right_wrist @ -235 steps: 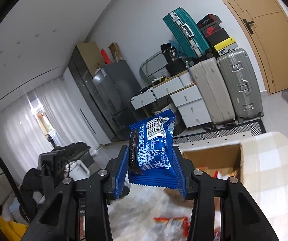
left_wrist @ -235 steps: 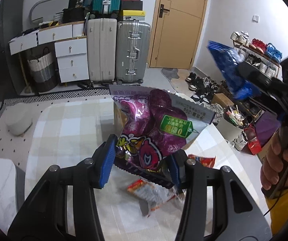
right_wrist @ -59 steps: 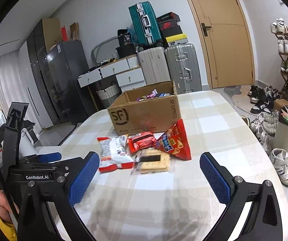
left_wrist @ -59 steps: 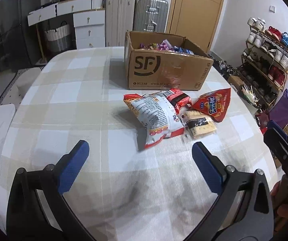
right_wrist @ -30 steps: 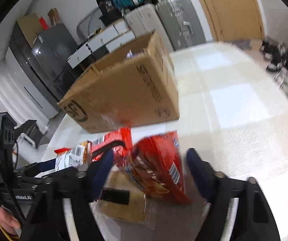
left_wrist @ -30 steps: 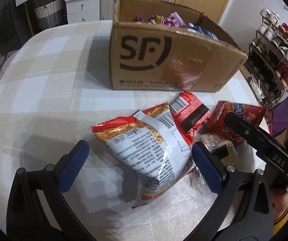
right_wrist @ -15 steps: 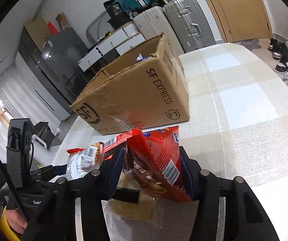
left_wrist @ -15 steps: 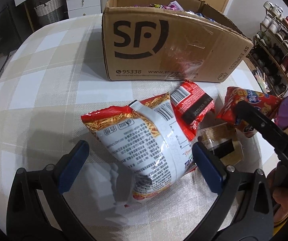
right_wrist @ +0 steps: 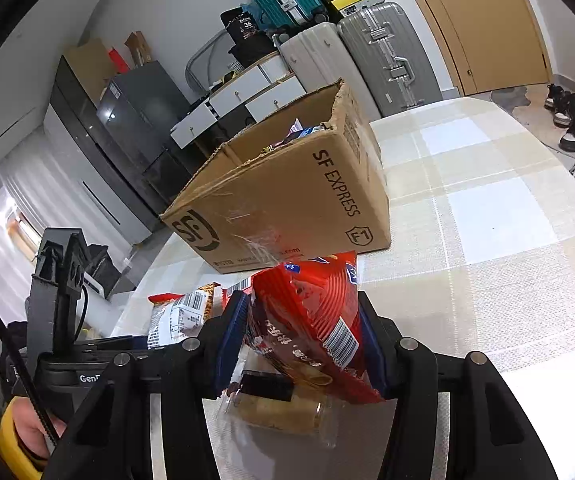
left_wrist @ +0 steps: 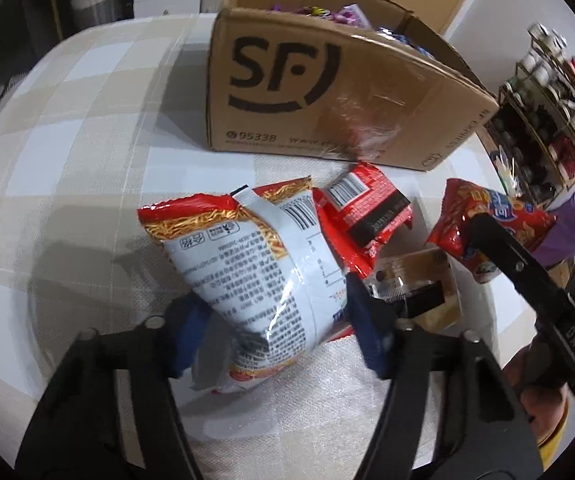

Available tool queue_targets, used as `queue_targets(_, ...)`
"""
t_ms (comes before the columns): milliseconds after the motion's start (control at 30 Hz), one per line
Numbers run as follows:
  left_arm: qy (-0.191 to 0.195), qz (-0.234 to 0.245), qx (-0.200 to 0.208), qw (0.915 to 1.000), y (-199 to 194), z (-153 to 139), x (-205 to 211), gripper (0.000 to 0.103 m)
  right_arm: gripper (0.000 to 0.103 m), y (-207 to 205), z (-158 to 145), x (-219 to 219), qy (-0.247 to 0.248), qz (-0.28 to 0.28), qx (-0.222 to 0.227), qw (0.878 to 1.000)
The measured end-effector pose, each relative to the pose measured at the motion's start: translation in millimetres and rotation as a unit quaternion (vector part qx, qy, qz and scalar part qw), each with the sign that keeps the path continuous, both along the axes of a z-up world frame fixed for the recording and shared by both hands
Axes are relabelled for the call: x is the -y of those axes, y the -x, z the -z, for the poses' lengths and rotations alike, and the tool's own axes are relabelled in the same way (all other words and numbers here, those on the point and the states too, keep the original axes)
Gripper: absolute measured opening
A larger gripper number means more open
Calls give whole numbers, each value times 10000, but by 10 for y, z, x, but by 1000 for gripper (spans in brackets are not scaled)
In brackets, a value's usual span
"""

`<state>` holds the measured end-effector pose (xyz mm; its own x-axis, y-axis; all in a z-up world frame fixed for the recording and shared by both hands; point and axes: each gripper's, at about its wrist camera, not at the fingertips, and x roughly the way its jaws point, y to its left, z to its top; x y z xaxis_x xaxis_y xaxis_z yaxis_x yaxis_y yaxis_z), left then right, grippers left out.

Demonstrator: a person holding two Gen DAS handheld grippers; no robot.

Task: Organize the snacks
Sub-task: 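Grasp the white-red noodle bag with the left gripper while the right grasps the red chip bag, then lift and carry the noodle bag and red chip bag over the box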

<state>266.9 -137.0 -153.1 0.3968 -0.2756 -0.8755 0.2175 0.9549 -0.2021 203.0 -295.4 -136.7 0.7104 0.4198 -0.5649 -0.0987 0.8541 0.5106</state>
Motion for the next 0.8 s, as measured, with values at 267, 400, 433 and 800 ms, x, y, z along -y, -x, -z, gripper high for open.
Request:
queue_targets(267,-292,100,385,9988,293,-210,-26,50,53,60,-34,35,-127,-5,120,9998)
queue_targets(400,-265,66,557,9981,497,-401,-137,50,53,121,-82,38,-184,-35,277,9994)
queue_targets(433,-265,63,607,9978,551,-445,-163,50,53,142,-102,41,-218,-58,347,9991)
queue_targets(800,-106,13,1386,9903,1233,-1050,-505,50,53,670,-499,-19,-548,-65,764,9956)
